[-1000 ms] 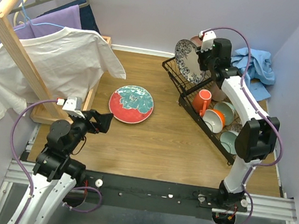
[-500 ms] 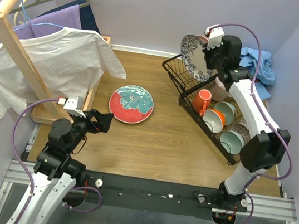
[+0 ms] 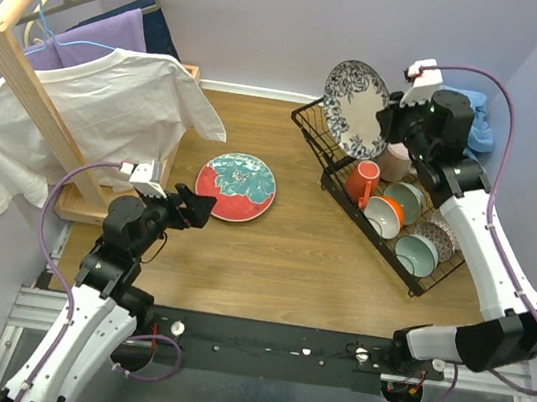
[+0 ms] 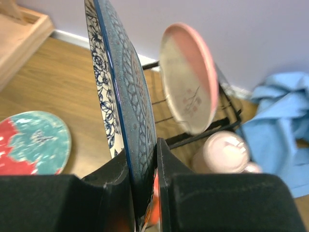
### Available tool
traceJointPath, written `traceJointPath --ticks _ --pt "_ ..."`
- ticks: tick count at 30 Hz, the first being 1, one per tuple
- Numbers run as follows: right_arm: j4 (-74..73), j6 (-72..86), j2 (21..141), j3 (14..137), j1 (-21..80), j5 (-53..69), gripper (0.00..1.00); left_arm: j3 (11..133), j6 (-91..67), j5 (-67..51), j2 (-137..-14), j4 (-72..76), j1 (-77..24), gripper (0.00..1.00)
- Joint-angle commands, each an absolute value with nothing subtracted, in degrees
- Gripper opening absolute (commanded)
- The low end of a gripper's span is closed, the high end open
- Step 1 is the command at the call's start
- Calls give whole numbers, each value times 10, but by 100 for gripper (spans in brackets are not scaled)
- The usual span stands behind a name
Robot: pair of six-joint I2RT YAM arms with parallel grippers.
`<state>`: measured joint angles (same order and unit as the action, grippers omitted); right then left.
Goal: Unload the mixed dishes from the dish rack
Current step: Pick up the plate from the dish rack.
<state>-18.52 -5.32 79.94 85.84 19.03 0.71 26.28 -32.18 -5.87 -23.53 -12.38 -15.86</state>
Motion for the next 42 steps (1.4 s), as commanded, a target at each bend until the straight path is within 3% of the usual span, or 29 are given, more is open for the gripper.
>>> traceJointPath --ticks 1,9,21,35,42 --pt "-80 89 729 782 192 63 1 258 -364 -104 -283 -32 -159 99" --pt "-4 282 653 614 192 168 1 257 -412 -128 -359 54 -172 99" --pt "292 559 619 359 192 277 1 258 -486 -86 -476 149 -256 99" --pt "414 654 640 282 192 336 1 258 -592 -36 -575 237 -322 95" --pt "433 669 643 258 192 345 1 261 -620 -40 -599 272 -340 80"
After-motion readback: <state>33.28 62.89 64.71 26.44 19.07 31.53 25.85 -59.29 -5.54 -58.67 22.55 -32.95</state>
